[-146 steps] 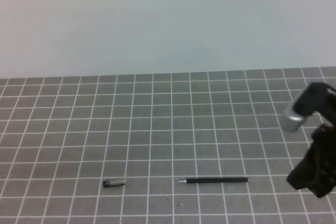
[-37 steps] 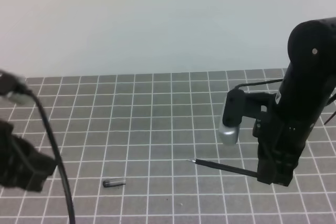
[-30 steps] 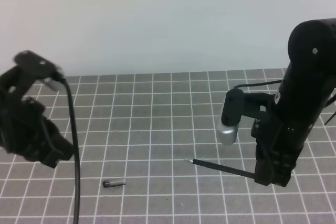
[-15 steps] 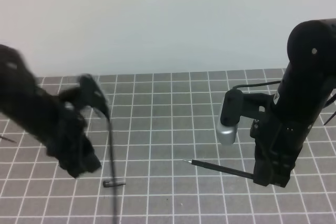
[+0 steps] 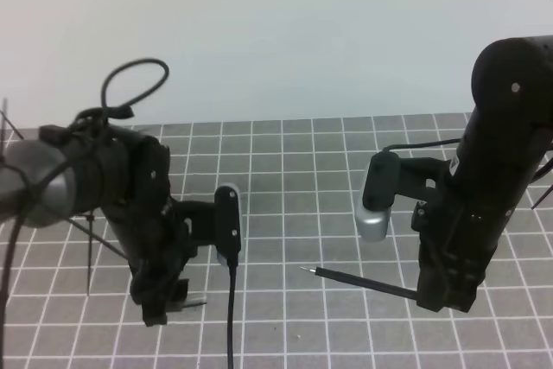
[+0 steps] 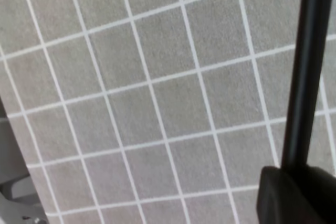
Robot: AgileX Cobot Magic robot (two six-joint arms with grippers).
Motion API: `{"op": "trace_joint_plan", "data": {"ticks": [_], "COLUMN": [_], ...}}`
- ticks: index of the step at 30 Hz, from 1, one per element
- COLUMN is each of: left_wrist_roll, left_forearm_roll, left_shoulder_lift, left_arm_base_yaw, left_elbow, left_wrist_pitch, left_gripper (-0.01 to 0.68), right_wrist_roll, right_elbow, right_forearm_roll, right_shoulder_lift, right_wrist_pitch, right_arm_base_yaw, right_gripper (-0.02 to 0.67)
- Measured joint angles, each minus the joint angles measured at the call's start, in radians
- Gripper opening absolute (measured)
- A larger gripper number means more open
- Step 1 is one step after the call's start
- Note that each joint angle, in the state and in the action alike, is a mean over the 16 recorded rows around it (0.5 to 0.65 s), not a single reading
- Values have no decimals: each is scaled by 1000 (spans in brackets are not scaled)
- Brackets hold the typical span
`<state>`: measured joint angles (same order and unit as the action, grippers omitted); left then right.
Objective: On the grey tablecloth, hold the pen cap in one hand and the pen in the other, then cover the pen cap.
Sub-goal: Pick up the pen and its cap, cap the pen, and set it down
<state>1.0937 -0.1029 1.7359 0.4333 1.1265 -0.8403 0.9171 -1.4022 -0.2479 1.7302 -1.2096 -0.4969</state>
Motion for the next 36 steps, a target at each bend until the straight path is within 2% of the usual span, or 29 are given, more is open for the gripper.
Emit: {"op": "trace_joint_plan", "data": {"ticks": [10, 18, 22, 32, 36], "left_wrist_roll": [-5, -4, -4, 1, 4], "left_forearm_roll": [9, 22, 28, 32, 34], "left_shoulder_lift": [69, 98, 108, 103, 76], "left_arm_base_yaw": [1, 1, 1, 1, 1], "left_elbow": [0, 0, 0, 3, 8], "left_wrist_pitch": [35, 43, 43, 46, 48], "left_gripper": [385, 332, 273, 76, 21], "right_wrist_roll": [-1, -1, -1, -1, -1], "right_elbow": [2, 2, 2, 2, 2], "right_forearm_roll": [-15, -23, -24, -26, -26], "right_shoulder_lift": [5, 6, 6, 6, 5], "right_wrist_pitch": [5, 5, 5, 5, 4], "right_arm_base_yaw": [0, 0, 0, 0, 0], "right_gripper": [-4, 1, 1, 5, 1]}}
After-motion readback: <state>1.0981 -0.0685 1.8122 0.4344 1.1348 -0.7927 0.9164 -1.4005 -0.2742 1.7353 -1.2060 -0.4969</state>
